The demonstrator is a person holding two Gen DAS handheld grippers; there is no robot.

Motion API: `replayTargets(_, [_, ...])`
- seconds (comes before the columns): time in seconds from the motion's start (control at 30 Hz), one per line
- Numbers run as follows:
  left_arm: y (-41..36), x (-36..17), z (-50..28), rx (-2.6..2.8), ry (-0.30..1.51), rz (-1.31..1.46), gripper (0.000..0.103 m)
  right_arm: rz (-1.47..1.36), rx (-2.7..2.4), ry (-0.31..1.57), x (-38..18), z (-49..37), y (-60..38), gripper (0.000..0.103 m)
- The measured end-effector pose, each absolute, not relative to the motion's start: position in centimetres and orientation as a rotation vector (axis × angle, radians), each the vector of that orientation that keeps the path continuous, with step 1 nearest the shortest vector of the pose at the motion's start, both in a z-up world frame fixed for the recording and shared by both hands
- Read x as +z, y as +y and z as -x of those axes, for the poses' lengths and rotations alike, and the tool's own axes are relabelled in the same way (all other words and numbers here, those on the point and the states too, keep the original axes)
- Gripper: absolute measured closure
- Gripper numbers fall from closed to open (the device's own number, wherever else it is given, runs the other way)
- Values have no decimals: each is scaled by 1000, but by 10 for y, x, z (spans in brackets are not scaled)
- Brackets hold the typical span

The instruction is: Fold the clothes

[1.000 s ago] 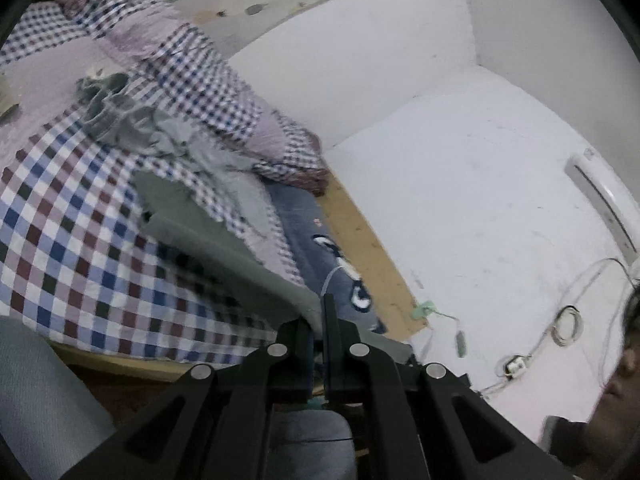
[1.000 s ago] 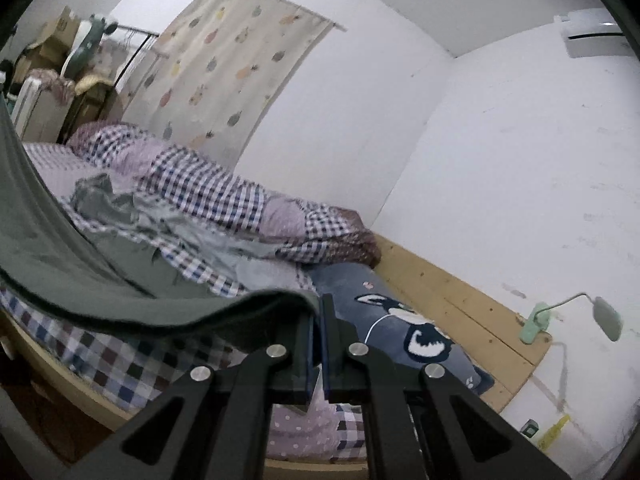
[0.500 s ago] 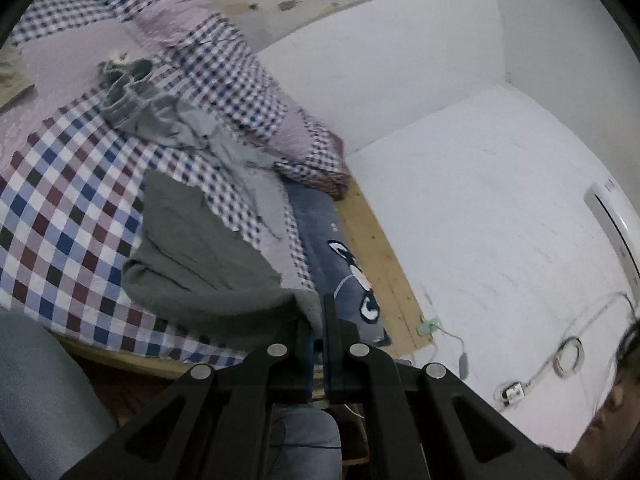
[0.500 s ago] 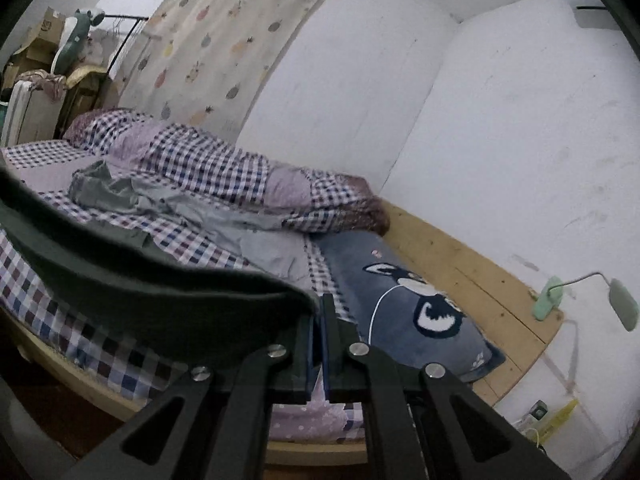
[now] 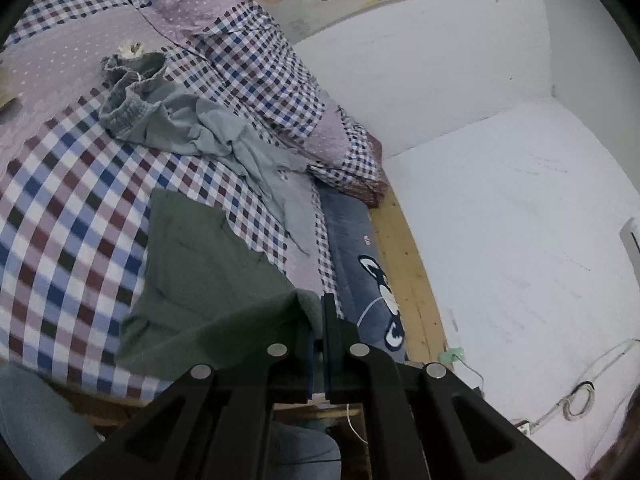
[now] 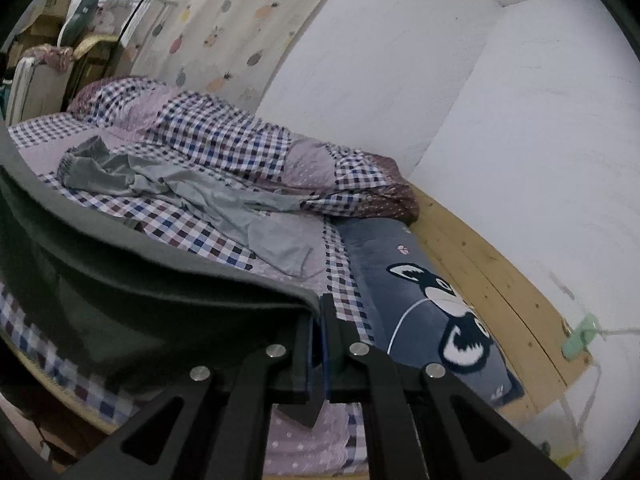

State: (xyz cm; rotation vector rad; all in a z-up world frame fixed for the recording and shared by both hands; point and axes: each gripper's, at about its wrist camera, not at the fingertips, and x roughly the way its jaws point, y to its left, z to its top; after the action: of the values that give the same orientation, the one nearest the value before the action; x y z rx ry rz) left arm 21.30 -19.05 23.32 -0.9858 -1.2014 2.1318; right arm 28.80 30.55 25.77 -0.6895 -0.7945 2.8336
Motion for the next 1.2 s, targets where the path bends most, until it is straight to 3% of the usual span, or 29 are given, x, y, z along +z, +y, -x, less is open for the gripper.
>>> replayTargets(0.47, [-178,168,-21,2252,-1095,1322,102,1040,2776,-1002,193,-78,303,102])
replayTargets(0.73, [-166,69,100,2267,-1005,1673,102,1457,2647,-1083,96,56,299,102])
replayTargets(0.9, [-163,21,133,2259,-1004,1805,102,1730,2540,-1058,36,102,307,101])
replayTargets(1.0, [-164,9,139,2230,-1030,1836,101,1866,2497,-952,11,118,316,92])
replayTargets(1.13, [-174,6,137,2191,-1106,1780,98,1830,2538,-587,10,131,347,54])
replayTargets(1.17, [-175,9,135,2195,-1109,1747,96,1770,2549,-469,15,132,359,46])
replayTargets(1.2, [-177,14,133,2207,-1114,1699,94,1708,2555,-343,20,133,373,45])
